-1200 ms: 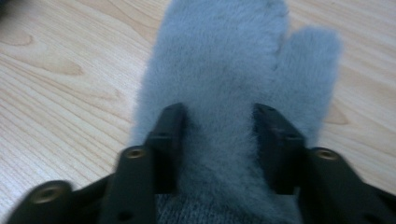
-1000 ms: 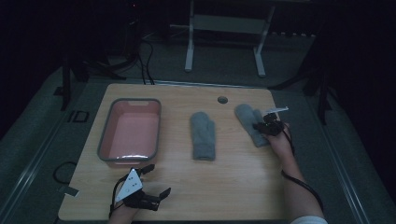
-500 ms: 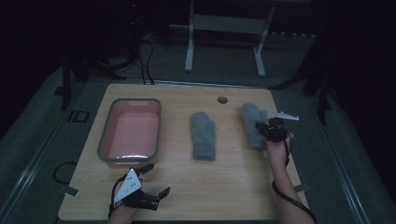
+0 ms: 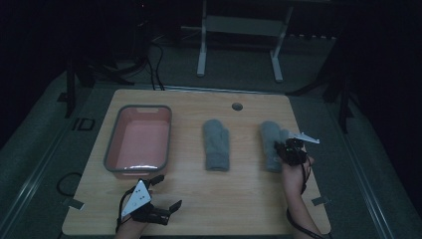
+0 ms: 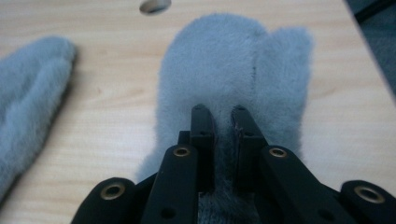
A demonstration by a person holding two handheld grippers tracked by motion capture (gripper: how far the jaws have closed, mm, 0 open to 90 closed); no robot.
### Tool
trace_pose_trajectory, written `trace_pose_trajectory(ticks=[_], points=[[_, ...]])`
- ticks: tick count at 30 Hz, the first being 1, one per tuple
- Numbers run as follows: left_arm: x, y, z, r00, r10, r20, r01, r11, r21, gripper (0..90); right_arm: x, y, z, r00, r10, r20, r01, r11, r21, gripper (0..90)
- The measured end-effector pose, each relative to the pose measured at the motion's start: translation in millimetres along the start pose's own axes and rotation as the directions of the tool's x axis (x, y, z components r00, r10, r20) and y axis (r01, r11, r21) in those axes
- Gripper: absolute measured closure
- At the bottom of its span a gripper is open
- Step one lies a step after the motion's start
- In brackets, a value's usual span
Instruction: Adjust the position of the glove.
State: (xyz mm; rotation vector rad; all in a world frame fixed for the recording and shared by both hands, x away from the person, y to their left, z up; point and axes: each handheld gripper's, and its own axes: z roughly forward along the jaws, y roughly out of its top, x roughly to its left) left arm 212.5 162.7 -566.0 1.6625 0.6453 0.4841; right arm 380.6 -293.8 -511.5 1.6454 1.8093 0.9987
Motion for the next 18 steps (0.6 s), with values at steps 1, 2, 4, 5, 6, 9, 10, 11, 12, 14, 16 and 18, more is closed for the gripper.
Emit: trace_pose_trajectory(ticks=[1, 2, 4, 5, 6, 9, 10, 11, 12, 14, 16, 18], points=[[-0.1, 0.1, 0.2, 1.0, 0.002, 0.001, -0.002, 1.0, 0.002, 0.3, -0.6, -4.5, 2.3, 1.0, 0.008, 0.003, -0.008, 1.0, 0.014, 82.3], [-0.2, 0.1, 0.4, 1.0, 0.003, 0.001, -0.003, 1.0, 0.003, 0.3, -1.7, -9.8, 4.8, 0.9998, 0.013, 0.017, -0.013, 1.0, 0.019, 82.2], [-0.2, 0.4, 0.6, 1.0, 0.005, 0.003, -0.005, 1.0, 0.002, 0.3, -2.6, -18.3, 12.0, 0.9997, -0.001, 0.023, 0.0, 0.999, 0.045, 81.9], [-0.2, 0.4, 0.6, 1.0, 0.007, 0.003, -0.007, 1.0, 0.005, 0.3, -3.3, -21.0, 15.3, 0.9998, 0.001, 0.018, -0.002, 0.998, 0.06, 81.5], [-0.1, 0.4, 0.6, 1.0, 0.007, 0.003, -0.007, 1.0, 0.005, 0.3, -5.1, -25.6, 20.3, 0.9999, 0.003, 0.012, -0.004, 0.997, 0.071, 81.3], [-0.1, 0.2, 0.6, 1.0, 0.005, 0.003, -0.005, 1.0, 0.005, 0.3, -8.0, -28.8, 22.2, 0.9999, 0.014, -0.007, -0.014, 0.998, 0.06, 78.9], [-0.1, 0.1, 0.8, 1.0, 0.006, 0.003, -0.006, 1.0, 0.006, 0.3, -7.6, -28.0, 22.2, 0.9999, 0.002, -0.011, -0.002, 0.998, 0.063, 76.7], [-0.2, 0.0, 0.9, 1.0, 0.006, 0.004, -0.006, 1.0, 0.007, 0.3, -8.1, -26.7, 21.8, 0.9998, -0.008, -0.019, 0.009, 0.998, 0.066, 71.9], [-0.4, 0.0, 1.0, 1.0, 0.007, 0.004, -0.007, 0.9999, 0.008, 0.3, -9.1, -24.7, 20.7, 0.9987, -0.018, -0.048, 0.022, 0.997, 0.069, 66.6], [-0.5, -0.1, 1.1, 1.0, 0.007, 0.005, -0.008, 0.9999, 0.008, 0.3, -10.7, -21.4, 17.5, 0.9966, -0.056, -0.06, 0.061, 0.996, 0.073, 59.3], [-0.6, -0.1, 1.6, 1.0, 0.006, 0.007, -0.006, 0.9999, 0.008, 0.3, -13.4, -17.6, 12.5, 0.9891, -0.105, -0.103, 0.111, 0.993, 0.047, 55.2], [-1.0, -0.1, 1.7, 0.9999, 0.009, 0.008, -0.009, 0.9999, 0.009, 0.3, -14.2, -15.2, 10.5, 0.9804, -0.167, -0.104, 0.171, 0.985, 0.035, 51.8]])
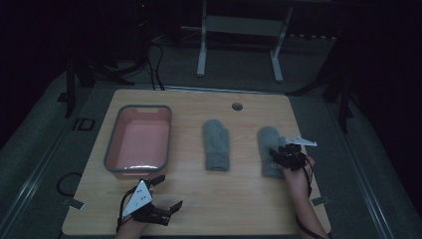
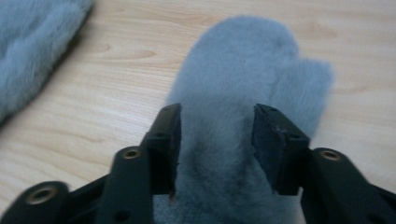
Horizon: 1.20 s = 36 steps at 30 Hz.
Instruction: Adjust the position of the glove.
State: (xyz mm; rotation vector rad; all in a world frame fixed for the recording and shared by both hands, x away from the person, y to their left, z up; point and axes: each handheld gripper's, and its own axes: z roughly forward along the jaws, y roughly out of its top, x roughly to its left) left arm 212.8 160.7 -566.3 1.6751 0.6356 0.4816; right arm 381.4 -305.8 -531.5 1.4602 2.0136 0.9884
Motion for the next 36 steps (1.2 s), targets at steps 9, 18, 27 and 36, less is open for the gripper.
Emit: trace_pose_trajectory(ticks=[9, 18, 27, 36], points=[[0.9, -0.1, -0.3, 1.0, -0.003, 0.001, 0.003, 1.0, 0.0, 0.3, -15.0, -13.6, 15.7, 0.9886, -0.122, -0.089, 0.125, 0.992, 0.026, 50.6], [1.0, 0.2, -1.1, 1.0, -0.001, -0.001, 0.001, 1.0, 0.0, 0.3, -7.2, -12.6, 15.0, 0.9971, -0.048, -0.058, 0.051, 0.998, 0.044, 79.3], [1.3, 0.1, -0.8, 1.0, -0.006, -0.004, 0.006, 1.0, -0.005, 0.3, 11.7, 5.5, -1.4, 0.9998, 0.019, 0.006, -0.019, 1.0, 0.007, 81.8], [1.6, 0.2, -1.1, 1.0, -0.007, -0.007, 0.007, 1.0, -0.006, 0.3, 44.3, 45.1, -21.2, 0.9973, 0.071, -0.019, -0.072, 0.994, -0.078, 81.9]])
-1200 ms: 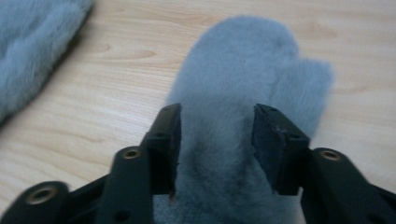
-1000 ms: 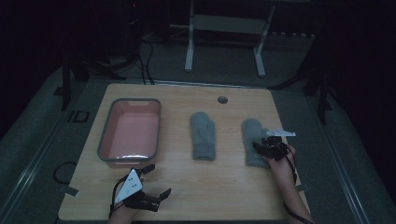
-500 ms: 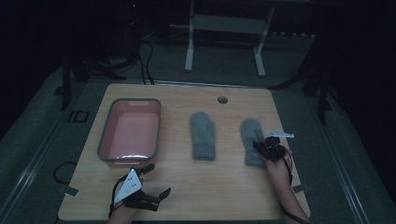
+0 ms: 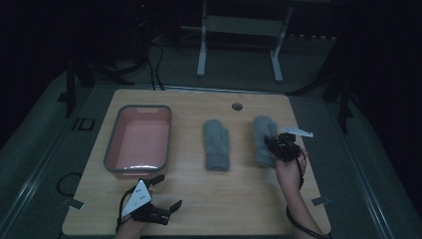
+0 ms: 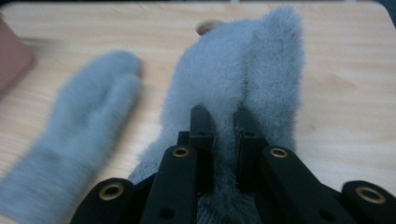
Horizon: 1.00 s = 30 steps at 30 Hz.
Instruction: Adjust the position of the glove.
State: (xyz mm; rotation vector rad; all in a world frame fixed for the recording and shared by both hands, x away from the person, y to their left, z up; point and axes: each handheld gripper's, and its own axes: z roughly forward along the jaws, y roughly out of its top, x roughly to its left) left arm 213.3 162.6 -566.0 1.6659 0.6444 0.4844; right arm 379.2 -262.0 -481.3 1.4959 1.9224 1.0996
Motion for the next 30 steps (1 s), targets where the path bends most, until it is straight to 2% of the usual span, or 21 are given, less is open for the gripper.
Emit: trace_pose_trajectory(ticks=[4, 6, 7, 12, 15, 20, 23, 30], points=[[-0.1, 0.2, -0.8, 1.0, 0.001, -0.002, -0.001, 1.0, 0.001, 0.3, 20.6, 14.4, -0.3, 0.9997, 0.001, -0.023, -0.002, 1.0, -0.02, 81.8], [-0.2, 0.2, -1.1, 1.0, 0.003, -0.001, -0.003, 1.0, 0.0, 0.3, 25.7, 17.4, 0.8, 0.9996, 0.003, -0.028, -0.003, 1.0, -0.022, 81.8], [-0.3, 0.3, -1.3, 1.0, 0.005, -0.001, -0.005, 1.0, 0.001, 0.3, 35.4, 22.0, 3.1, 0.9992, -0.003, -0.04, 0.002, 1.0, -0.025, 81.8], [-1.2, 0.7, -1.6, 1.0, 0.003, 0.003, -0.003, 1.0, -0.003, 0.3, 63.3, 31.0, 12.2, 0.9974, -0.021, -0.069, 0.019, 0.999, -0.028, 81.8], [-1.3, 0.9, -2.2, 1.0, 0.003, 0.003, -0.003, 1.0, -0.006, 0.3, 77.2, 34.4, 18.9, 0.9963, -0.01, -0.086, 0.008, 1.0, -0.017, 81.8], [-1.3, 1.3, -3.0, 1.0, -0.001, 0.006, 0.001, 0.9999, -0.012, 0.3, 101.2, 35.2, 29.3, 0.9933, -0.006, -0.115, 0.005, 1.0, -0.007, 81.8], [-2.0, 1.7, -3.6, 1.0, -0.001, 0.008, 0.001, 0.9999, -0.013, 0.3, 114.6, 32.6, 37.2, 0.992, -0.028, -0.123, 0.028, 1.0, -0.001, 81.7], [-2.6, 1.7, -3.4, 1.0, 0.0, 0.007, 0.0, 0.9999, -0.015, 0.3, 129.7, 18.7, 56.9, 0.9885, -0.019, -0.15, 0.027, 0.998, 0.05, 81.6]])
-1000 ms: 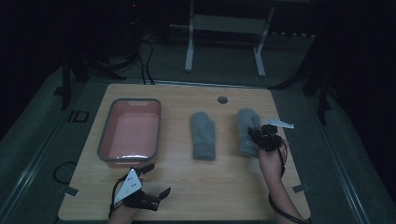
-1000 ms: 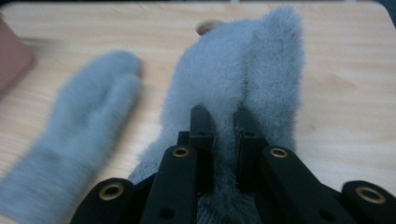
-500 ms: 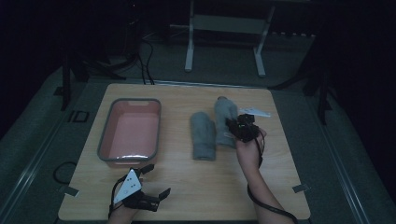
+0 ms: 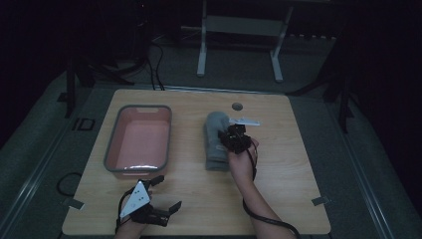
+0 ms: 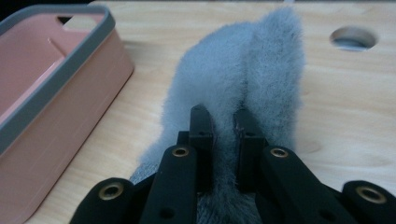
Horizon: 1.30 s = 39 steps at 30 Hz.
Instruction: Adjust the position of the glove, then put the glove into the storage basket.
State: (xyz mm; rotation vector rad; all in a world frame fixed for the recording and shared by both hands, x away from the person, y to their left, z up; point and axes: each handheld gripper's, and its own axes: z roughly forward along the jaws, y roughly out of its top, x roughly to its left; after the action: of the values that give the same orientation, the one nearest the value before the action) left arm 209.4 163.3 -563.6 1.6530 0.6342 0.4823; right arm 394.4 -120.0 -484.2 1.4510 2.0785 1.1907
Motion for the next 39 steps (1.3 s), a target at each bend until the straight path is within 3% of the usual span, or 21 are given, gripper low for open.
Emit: trace_pose_trajectory(ticks=[7, 9, 13, 19, 24, 27, 29, 31, 35, 39], points=[[-1.1, 0.3, 0.6, 0.9999, -0.013, 0.007, 0.013, 0.9999, -0.003, 0.3, 3.8, -13.4, 20.8, 1.0, 0.002, 0.002, -0.002, 0.999, 0.05, 81.4], [-0.9, 0.3, 0.5, 0.9991, -0.039, 0.019, 0.039, 0.9991, -0.017, 0.2, 2.0, -19.8, 26.8, 0.9998, 0.007, 0.017, -0.008, 0.998, 0.063, 80.7], [-1.8, 0.5, 0.7, 0.999, -0.039, 0.023, 0.04, 0.9991, -0.012, 0.2, -5.5, -28.7, 32.9, 0.9996, 0.019, 0.018, -0.021, 0.997, 0.081, 74.0], [-4.8, 0.8, 4.2, 0.9976, -0.052, 0.046, 0.051, 0.9986, 0.014, 0.3, -12.6, -20.8, 18.6, 0.9996, 0.004, -0.028, -0.002, 0.997, 0.08, 56.0], [-10.2, 3.2, 9.7, 0.9992, -0.037, 0.017, 0.036, 0.9977, 0.057, 0.3, -25.0, -17.0, -4.0, 0.9966, -0.053, -0.062, 0.055, 0.998, 0.024, 39.3], [-15.7, 7.8, 15.1, 0.9993, -0.036, 0.01, 0.035, 0.9953, 0.09, 0.3, -35.8, -18.6, -15.1, 0.9943, -0.087, -0.062, 0.086, 0.996, -0.019, 18.8], [-17.7, 10.1, 16.8, 0.9995, -0.029, 0.007, 0.029, 0.9953, 0.092, 0.3, -38.9, -19.2, -18.4, 0.9954, -0.076, -0.058, 0.074, 0.997, -0.036, 17.3], [-21.9, 16.9, 22.0, 0.9993, -0.036, 0.007, 0.035, 0.9943, 0.101, 0.3, -50.1, -20.3, -25.9, 0.9931, -0.073, -0.091, 0.072, 0.997, -0.012, 15.2], [-24.4, 32.9, 31.4, 0.9936, -0.109, 0.028, 0.105, 0.988, 0.114, 0.3, -63.5, -22.3, -39.5, 0.9832, -0.16, -0.088, 0.154, 0.986, -0.069, 14.6], [-26.1, 55.1, 45.7, 0.9958, -0.089, 0.02, 0.086, 0.9888, 0.122, 0.3, -71.9, -19.2, -54.4, 0.9725, -0.208, -0.105, 0.195, 0.973, -0.124, 14.7]])
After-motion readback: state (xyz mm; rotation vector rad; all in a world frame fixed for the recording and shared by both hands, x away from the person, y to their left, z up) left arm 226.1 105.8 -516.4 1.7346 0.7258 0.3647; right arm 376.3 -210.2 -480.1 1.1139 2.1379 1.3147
